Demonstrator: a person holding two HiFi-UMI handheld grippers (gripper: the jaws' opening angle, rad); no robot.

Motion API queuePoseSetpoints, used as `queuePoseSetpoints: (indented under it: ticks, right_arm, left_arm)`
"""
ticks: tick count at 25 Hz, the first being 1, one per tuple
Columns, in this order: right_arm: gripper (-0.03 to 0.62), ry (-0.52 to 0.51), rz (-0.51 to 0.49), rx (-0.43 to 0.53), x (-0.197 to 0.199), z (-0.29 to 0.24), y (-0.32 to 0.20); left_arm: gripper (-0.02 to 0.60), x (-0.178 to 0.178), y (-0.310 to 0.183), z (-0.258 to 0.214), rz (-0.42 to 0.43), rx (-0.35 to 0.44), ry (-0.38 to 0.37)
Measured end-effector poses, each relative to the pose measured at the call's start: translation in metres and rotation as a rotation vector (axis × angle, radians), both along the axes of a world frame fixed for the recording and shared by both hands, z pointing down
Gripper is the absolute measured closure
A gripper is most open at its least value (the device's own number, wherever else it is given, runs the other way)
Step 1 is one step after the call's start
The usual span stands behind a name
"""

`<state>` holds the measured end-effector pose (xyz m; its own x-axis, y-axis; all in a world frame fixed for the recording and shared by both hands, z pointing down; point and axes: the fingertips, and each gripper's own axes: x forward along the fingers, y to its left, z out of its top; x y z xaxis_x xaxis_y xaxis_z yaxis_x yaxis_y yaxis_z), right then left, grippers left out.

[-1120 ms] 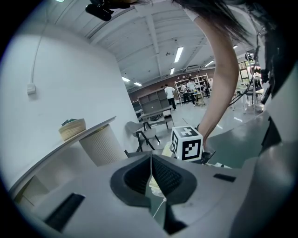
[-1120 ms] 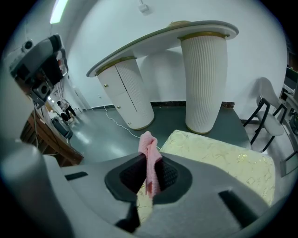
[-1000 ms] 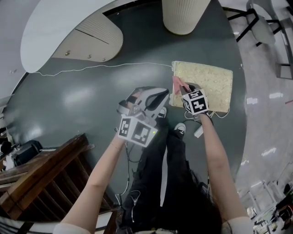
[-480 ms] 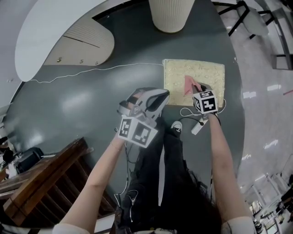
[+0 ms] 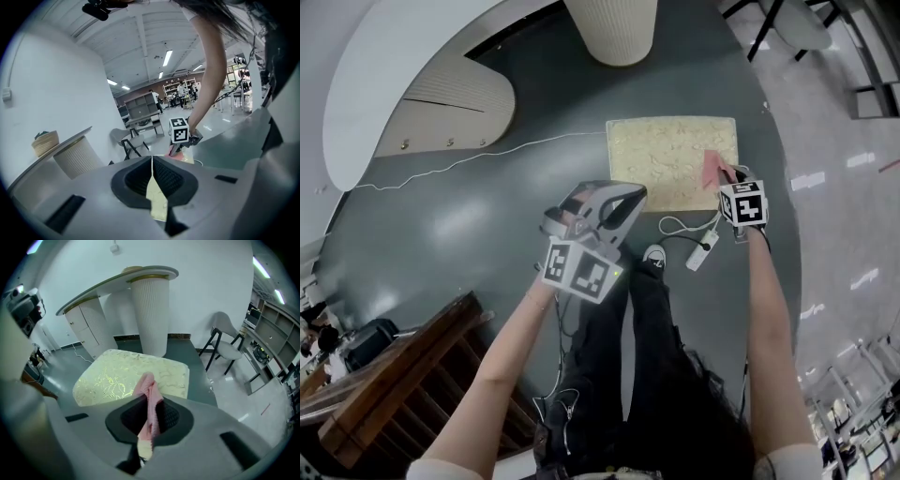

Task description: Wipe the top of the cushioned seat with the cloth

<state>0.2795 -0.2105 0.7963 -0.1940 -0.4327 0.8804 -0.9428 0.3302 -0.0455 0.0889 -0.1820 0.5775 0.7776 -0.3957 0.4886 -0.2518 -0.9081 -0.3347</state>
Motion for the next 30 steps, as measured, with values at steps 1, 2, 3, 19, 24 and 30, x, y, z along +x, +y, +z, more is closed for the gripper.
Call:
queuePoseSetpoints:
  ticks: [1,2,3,19,24,30]
  right_arm:
    - [0.583,0.005,0.010,-0.001,0.011,0.000,0.001]
    - [0.583,0.010,0.020,-0.002,0.020,-0.001,0.003]
    - [0.583,0.014,0.029,-0.003,0.030,-0.001,0.005]
    - [0.583,0.004,0.075,0.031,0.073,-0.018,0.028]
    - [0.583,-0.064,0.001,0.076,0.022,-0.040,0.031]
    - [0.583,-0.139,-0.107,0.081,-0.061,-0.040,0.035]
  left_arm:
    - [0.572,0.005,0.000,0.000,0.003,-0.002,-0.001]
    - [0.572,0.011,0.001,0.000,0.006,-0.003,-0.002]
    - [0.572,0.016,0.002,0.000,0.009,-0.004,-0.002]
    - [0.572,0.051,0.015,-0.012,0.027,0.016,-0.019]
    - [0.572,0.030,0.020,-0.020,-0.039,0.010,-0.010]
    - [0.572,-0.003,0.030,-0.016,-0.096,0.004,-0.024]
